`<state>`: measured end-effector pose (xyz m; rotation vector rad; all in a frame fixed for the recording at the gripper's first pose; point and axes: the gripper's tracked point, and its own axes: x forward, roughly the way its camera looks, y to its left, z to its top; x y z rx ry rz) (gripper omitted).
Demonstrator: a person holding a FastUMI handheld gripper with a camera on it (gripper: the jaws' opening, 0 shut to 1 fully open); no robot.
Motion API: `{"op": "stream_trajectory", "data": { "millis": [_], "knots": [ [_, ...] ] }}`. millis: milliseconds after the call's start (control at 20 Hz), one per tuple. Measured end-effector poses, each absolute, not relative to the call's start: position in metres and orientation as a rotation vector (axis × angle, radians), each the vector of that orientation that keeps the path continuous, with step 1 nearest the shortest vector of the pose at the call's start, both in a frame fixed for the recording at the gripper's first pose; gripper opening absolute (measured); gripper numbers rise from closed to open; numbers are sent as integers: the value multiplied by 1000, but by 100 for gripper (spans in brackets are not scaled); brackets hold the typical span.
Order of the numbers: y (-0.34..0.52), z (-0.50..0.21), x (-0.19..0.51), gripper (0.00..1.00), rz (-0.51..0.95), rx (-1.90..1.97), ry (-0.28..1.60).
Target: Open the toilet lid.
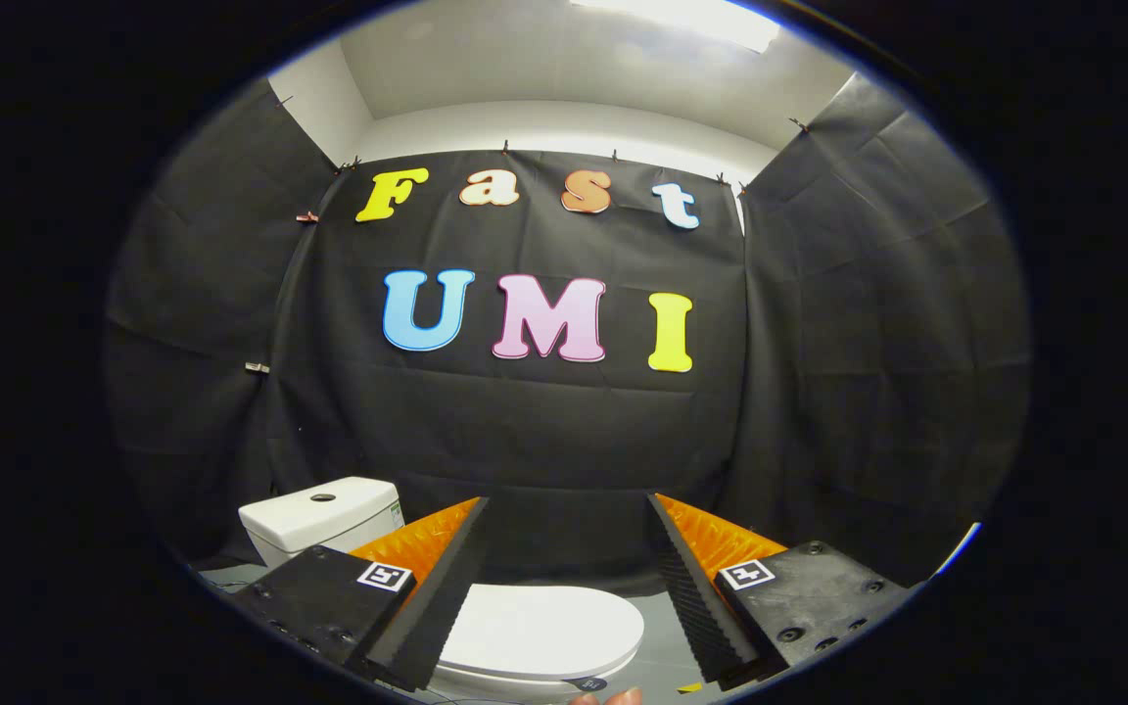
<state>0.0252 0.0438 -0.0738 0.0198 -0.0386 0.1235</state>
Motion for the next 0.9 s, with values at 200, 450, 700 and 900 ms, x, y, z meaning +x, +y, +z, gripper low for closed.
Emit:
{"op": "stream_trajectory", "data": {
  "millis": [200,450,700,900],
  "knots": [
    [46,-128,35,98,171,96,30],
    [48,-202,40,100,233,199,121],
    [31,-274,47,99,247,380,261],
    [5,-337,53,99,206,563,383]
  ]
}}
